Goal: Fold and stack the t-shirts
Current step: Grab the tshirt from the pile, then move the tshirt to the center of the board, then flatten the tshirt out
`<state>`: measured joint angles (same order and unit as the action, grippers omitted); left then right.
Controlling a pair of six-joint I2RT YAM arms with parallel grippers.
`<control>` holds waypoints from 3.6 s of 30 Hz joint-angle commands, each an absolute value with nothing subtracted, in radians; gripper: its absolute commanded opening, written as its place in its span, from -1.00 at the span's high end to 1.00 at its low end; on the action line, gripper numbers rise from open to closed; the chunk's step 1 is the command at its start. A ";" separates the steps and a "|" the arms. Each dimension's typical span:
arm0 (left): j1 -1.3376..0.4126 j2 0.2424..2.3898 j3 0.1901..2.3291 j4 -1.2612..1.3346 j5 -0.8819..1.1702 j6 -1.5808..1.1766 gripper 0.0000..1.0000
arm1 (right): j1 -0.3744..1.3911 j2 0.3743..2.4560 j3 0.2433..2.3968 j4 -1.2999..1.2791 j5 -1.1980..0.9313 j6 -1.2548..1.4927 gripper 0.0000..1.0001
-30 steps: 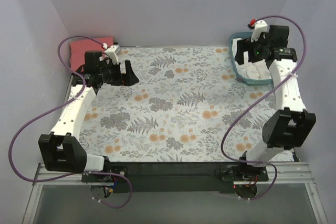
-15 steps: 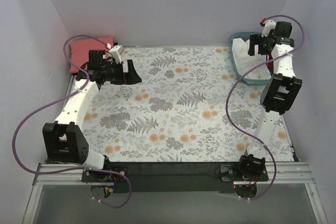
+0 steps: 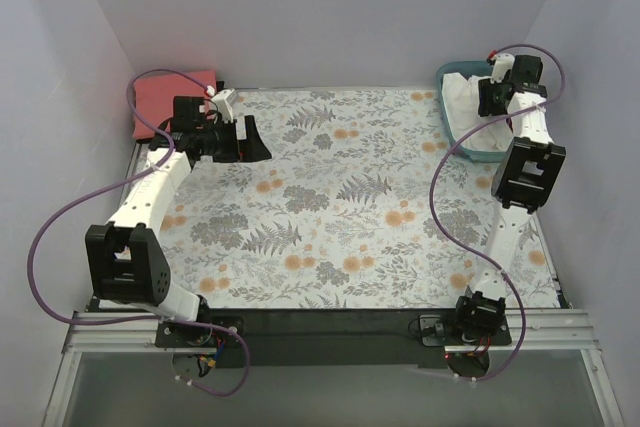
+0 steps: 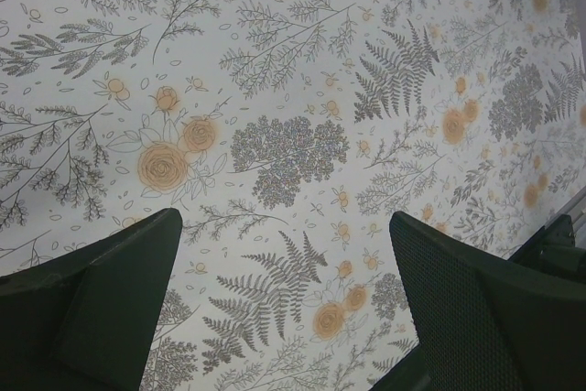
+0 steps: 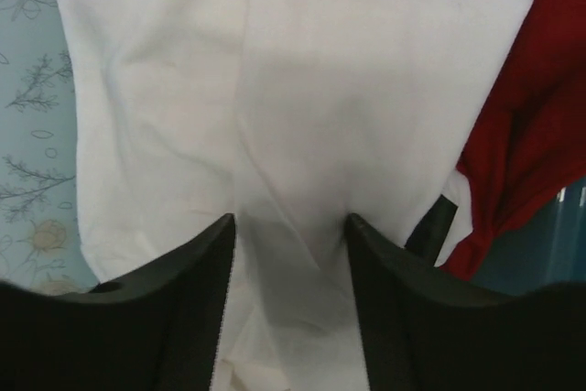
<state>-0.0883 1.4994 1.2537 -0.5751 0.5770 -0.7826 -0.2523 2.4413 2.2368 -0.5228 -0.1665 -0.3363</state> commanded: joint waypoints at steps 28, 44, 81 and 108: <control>-0.092 1.276 1.227 -0.522 0.588 -0.851 -0.96 | -0.252 1.602 2.304 -0.428 -0.523 -0.243 0.97; -0.092 1.203 1.216 -0.528 0.552 -0.870 -0.96 | -0.181 1.445 2.232 0.189 -0.794 0.380 0.97; -0.580 1.460 0.920 -0.531 0.344 -0.370 -0.80 | -0.002 1.495 1.042 -0.647 -0.505 -0.362 -0.54; -0.819 1.609 0.818 -0.379 0.075 -0.293 0.82 | 0.141 1.638 0.960 -0.492 -0.439 -0.244 0.51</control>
<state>-0.8219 1.6100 0.8654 -0.3607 0.1650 -0.3027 0.1390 1.6455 0.9516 -0.5159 -0.4637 -0.2466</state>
